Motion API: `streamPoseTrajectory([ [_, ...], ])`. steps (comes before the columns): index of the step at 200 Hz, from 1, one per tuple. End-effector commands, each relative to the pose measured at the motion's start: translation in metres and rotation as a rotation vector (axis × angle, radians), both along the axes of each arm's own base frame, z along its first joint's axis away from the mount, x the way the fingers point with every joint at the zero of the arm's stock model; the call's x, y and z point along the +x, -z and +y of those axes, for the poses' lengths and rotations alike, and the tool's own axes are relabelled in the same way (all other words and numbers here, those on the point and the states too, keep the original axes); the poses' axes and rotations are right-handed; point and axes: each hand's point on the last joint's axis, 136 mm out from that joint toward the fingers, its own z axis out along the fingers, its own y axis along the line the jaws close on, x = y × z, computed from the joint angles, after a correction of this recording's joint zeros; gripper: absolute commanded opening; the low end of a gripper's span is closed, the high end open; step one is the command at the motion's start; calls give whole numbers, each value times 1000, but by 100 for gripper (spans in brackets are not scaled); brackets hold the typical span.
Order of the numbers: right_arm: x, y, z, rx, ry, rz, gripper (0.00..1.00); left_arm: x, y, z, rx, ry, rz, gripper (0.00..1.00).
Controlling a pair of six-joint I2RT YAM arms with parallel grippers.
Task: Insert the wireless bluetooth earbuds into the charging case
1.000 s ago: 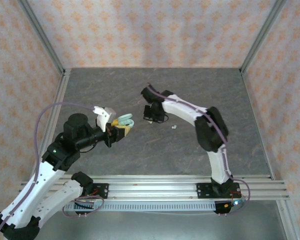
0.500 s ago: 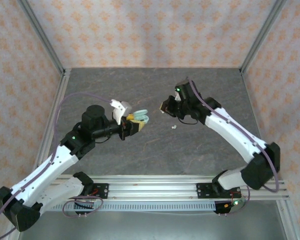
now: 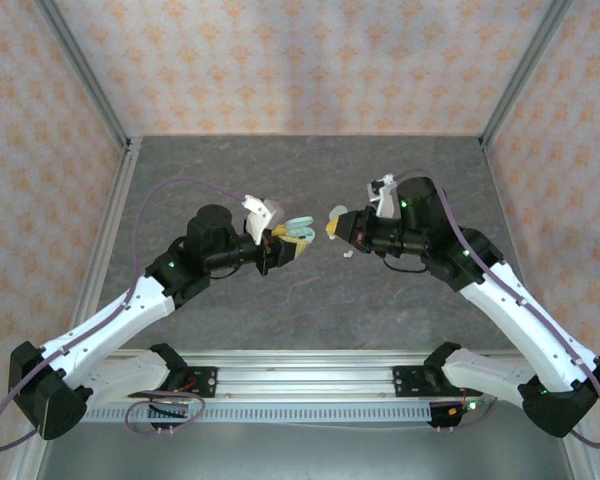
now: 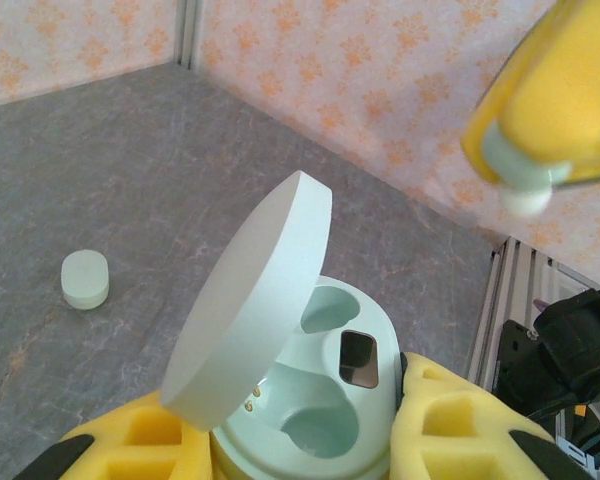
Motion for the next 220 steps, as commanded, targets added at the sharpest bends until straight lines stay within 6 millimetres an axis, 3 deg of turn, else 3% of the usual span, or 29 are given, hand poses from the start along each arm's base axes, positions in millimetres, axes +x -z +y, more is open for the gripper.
streamPoseTrajectory([
  [1,-5,-2,14,52,-41,27,11,3,-37,-6,-64,8,-117,16],
  [52,-6,-20,29,95,-107,10,11,-7,-38,-14,-87,43,-161,16],
  [133,-11,-21,24,44,-133,-15,11,-14,-32,-32,-46,76,-183,16],
  [220,-5,7,18,-86,-128,-27,12,-17,-38,-40,-18,94,-221,16],
])
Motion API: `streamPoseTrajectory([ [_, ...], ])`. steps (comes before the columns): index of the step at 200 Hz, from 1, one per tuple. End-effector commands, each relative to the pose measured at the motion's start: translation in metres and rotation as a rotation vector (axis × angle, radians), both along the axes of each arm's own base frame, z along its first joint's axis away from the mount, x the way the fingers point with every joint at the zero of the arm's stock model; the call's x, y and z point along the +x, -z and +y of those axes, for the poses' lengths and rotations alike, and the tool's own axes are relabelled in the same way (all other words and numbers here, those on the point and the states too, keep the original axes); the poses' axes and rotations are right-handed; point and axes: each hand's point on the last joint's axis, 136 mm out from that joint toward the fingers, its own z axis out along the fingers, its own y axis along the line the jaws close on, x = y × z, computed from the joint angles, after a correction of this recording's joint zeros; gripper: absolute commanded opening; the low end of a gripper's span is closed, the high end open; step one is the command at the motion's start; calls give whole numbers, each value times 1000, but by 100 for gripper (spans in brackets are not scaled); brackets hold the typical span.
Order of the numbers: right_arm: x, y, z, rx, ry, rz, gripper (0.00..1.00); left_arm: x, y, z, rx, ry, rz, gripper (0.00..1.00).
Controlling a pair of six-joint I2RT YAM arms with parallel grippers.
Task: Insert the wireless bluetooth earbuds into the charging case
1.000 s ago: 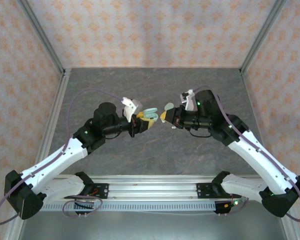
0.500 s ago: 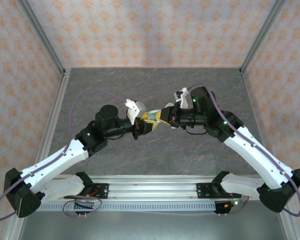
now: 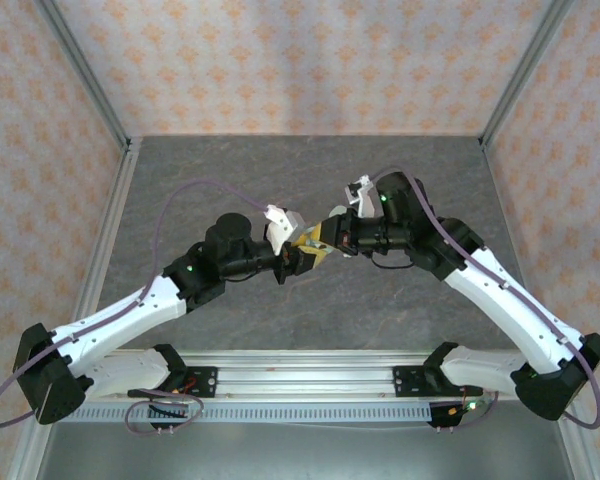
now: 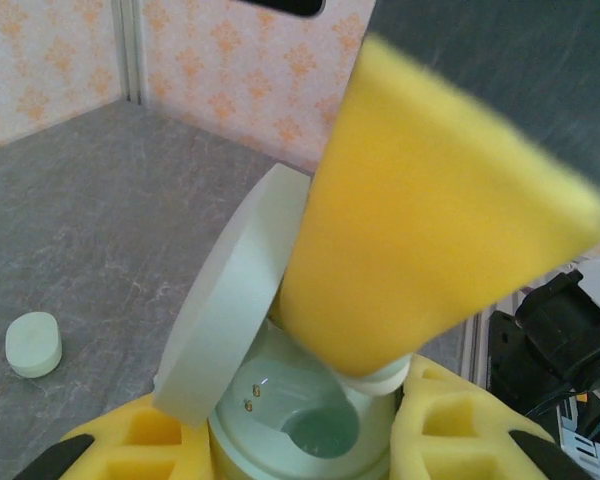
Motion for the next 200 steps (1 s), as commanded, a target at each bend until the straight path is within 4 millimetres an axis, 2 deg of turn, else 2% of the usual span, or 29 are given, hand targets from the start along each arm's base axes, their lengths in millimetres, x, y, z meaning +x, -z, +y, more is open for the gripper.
streamPoseTrajectory([
  [1,0,-3,-6,-45,0,-60,12,0,-35,0,-37,-1,-101,16],
  [24,4,2,-6,-58,14,-66,14,-2,-39,-1,-39,9,-107,16],
  [81,8,-1,5,-37,-10,-74,14,-2,-42,0,-36,6,-115,15],
  [200,15,-17,11,-2,-10,-133,14,-2,-41,0,-30,6,-112,15],
])
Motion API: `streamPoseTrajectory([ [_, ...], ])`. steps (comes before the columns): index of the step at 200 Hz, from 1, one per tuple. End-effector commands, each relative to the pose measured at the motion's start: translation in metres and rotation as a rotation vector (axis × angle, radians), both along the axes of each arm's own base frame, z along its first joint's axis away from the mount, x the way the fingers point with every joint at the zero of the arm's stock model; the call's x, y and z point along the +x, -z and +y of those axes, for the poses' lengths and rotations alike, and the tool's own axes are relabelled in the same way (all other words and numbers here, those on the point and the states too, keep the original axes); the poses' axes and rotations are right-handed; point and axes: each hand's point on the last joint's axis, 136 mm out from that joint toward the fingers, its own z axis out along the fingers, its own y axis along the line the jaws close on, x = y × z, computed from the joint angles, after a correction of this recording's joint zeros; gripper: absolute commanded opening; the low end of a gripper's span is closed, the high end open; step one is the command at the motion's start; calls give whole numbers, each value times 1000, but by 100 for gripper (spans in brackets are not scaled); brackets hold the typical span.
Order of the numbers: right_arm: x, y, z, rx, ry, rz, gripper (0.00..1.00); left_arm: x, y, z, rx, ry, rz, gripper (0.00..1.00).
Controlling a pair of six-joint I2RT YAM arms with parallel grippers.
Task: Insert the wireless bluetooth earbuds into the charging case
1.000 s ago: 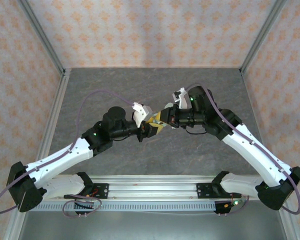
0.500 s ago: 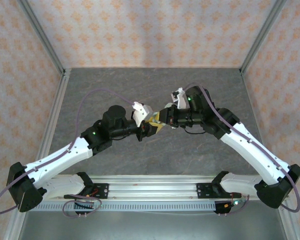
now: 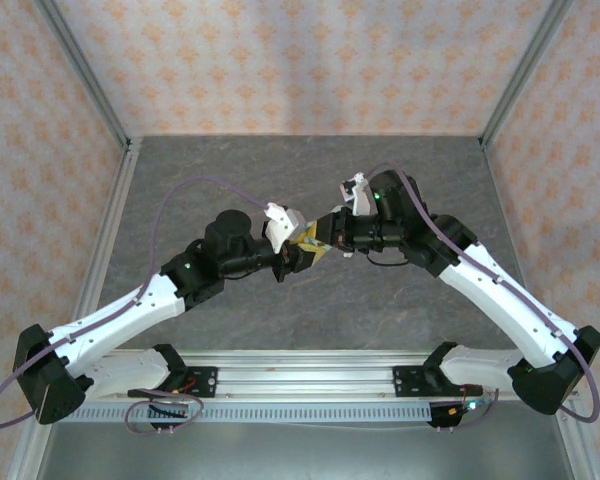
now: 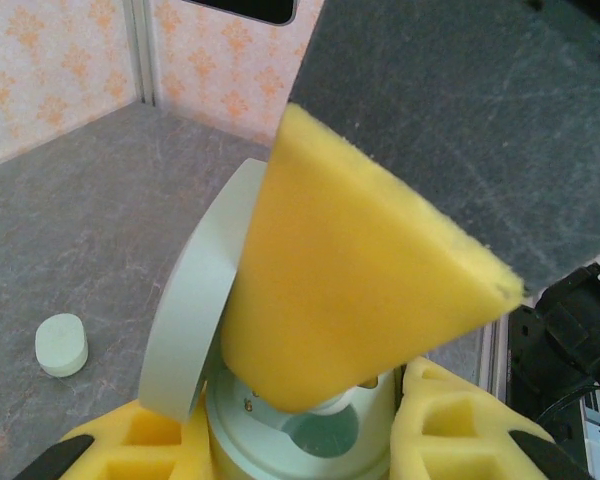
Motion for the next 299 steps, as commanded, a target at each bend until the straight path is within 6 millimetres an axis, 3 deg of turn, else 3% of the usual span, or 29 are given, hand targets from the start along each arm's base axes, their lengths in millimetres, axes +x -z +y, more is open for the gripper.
streamPoseTrajectory([
  [1,6,-18,4,24,0,-75,15,-4,-37,-3,-66,19,-84,15],
  [85,12,-15,12,27,-12,-68,15,0,-33,-5,-56,14,-80,15],
  [136,6,1,6,-33,-27,-51,15,2,-32,-4,-50,5,-84,15],
  [184,4,7,2,-63,-32,-48,24,3,-32,-5,-49,4,-84,15],
  [232,4,9,-2,-89,-21,-51,26,2,-31,-5,-42,4,-81,16],
  [299,8,0,-10,-113,18,-77,33,2,-30,-4,-34,6,-81,16],
])
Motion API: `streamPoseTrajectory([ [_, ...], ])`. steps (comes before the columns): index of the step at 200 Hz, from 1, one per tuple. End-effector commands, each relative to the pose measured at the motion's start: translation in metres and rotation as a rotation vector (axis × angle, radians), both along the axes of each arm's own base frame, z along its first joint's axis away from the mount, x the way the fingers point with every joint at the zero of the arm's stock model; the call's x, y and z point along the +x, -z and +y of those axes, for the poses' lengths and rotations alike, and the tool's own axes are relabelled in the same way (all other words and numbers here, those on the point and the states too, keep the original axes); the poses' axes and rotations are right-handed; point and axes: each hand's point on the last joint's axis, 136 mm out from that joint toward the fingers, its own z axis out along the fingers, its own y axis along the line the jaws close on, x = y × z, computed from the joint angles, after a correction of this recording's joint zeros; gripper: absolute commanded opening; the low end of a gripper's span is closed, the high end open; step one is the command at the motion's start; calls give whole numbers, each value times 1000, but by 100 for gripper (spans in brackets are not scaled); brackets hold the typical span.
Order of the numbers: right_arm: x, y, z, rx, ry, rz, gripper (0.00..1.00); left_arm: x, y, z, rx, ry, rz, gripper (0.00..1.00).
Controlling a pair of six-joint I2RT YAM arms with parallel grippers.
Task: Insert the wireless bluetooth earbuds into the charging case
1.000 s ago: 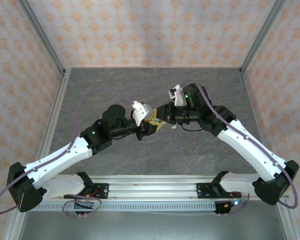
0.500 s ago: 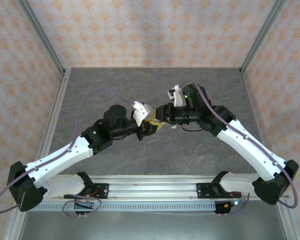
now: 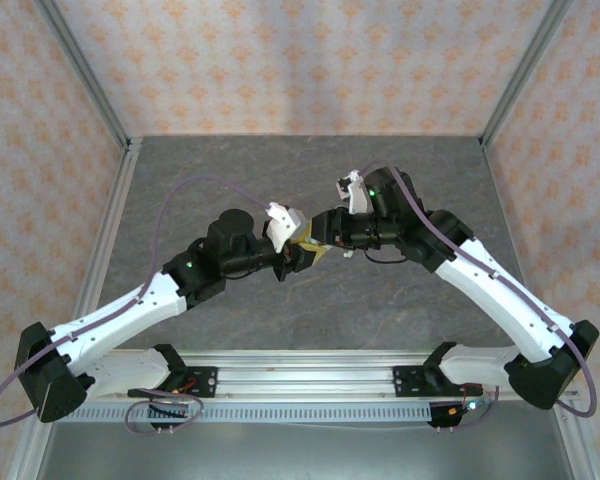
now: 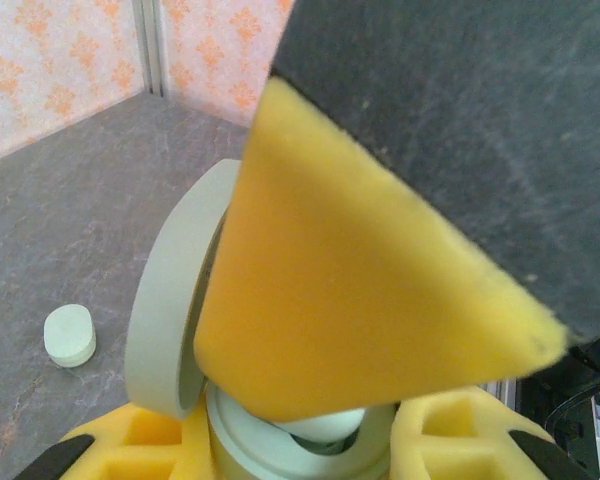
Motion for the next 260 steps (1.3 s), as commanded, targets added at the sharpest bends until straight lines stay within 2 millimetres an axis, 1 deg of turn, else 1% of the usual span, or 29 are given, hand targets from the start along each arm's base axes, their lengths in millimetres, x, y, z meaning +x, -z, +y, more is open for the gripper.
streamPoseTrajectory([
  [1,2,-3,-11,-44,40,-16,34,-2,-34,-5,-54,25,-84,16],
  [23,4,-12,-13,-30,63,-34,37,-2,-32,-6,-52,28,-80,16],
  [40,6,-15,-14,-33,77,-42,39,-2,-32,-6,-54,26,-78,16],
  [41,4,-20,-17,-24,78,-53,39,-2,-32,-6,-53,27,-79,16],
  [44,2,-24,-19,-16,81,-64,39,-2,-32,-6,-53,26,-78,16],
  [51,1,-28,-21,-12,86,-70,40,-2,-31,-5,-52,26,-78,16],
  [108,-6,-45,-36,-3,122,-105,40,0,-24,0,-41,-9,-75,15],
  [132,-10,-47,-43,-15,138,-104,41,2,-16,1,-33,-27,-47,15],
  [166,-9,-38,-58,-77,180,-85,41,3,-10,2,-51,-43,-22,15],
  [180,-4,-30,-68,-118,216,-69,41,3,-8,3,-52,-48,-13,15],
  [194,1,-17,-83,-179,268,-33,42,3,-6,5,-48,-56,-11,15],
  [208,8,1,-99,-241,314,20,42,2,-4,8,-42,-64,-11,15],
  [223,15,23,-112,-303,346,72,42,1,-2,12,-34,-73,-11,15],
  [244,25,58,-119,-362,368,149,41,-2,3,17,-16,-82,-8,15],
  [246,25,60,-119,-362,367,152,41,-2,3,17,-15,-82,-7,15],
  [248,28,67,-117,-374,365,168,41,-2,3,17,-13,-83,-7,15],
  [260,36,88,-113,-389,361,217,40,-3,5,20,-6,-86,-8,15],
])
